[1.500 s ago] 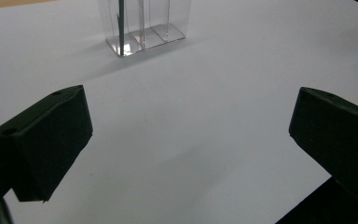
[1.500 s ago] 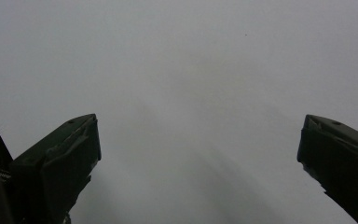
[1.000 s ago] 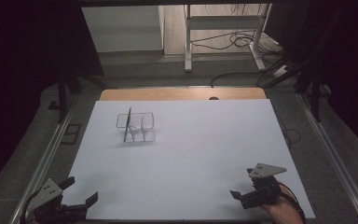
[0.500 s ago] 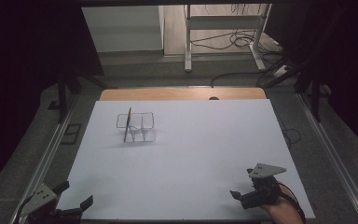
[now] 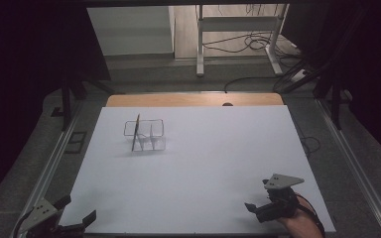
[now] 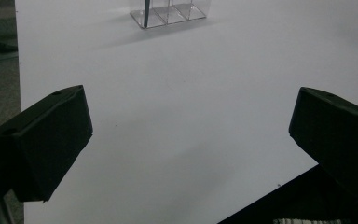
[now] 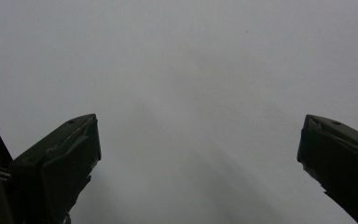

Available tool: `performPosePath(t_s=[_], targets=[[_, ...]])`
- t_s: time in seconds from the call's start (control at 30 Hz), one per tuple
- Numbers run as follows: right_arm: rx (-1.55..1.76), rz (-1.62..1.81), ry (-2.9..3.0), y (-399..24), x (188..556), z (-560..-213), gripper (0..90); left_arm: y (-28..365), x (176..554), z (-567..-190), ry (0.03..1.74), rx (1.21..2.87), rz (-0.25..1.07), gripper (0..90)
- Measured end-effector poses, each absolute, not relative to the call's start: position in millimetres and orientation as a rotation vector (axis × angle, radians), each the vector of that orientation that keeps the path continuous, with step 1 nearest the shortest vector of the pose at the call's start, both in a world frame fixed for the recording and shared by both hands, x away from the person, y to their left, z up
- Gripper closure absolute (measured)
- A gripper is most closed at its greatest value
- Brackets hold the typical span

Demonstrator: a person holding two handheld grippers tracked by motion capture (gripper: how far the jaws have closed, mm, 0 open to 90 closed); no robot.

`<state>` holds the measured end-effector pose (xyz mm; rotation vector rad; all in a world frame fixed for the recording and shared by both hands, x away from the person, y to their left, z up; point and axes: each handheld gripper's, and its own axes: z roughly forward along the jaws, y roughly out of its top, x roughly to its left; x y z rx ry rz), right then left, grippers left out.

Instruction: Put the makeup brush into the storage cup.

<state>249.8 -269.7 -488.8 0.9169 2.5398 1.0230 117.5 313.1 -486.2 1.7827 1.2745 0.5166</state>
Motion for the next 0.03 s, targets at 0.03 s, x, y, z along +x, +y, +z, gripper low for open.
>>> performPosePath(t_s=[0.03], targets=[[0.918,1.022,2.540,-270.0,250.1,-489.1,0.0,312.9,117.8,-486.2,1.275,1.784,0.518,0.0]])
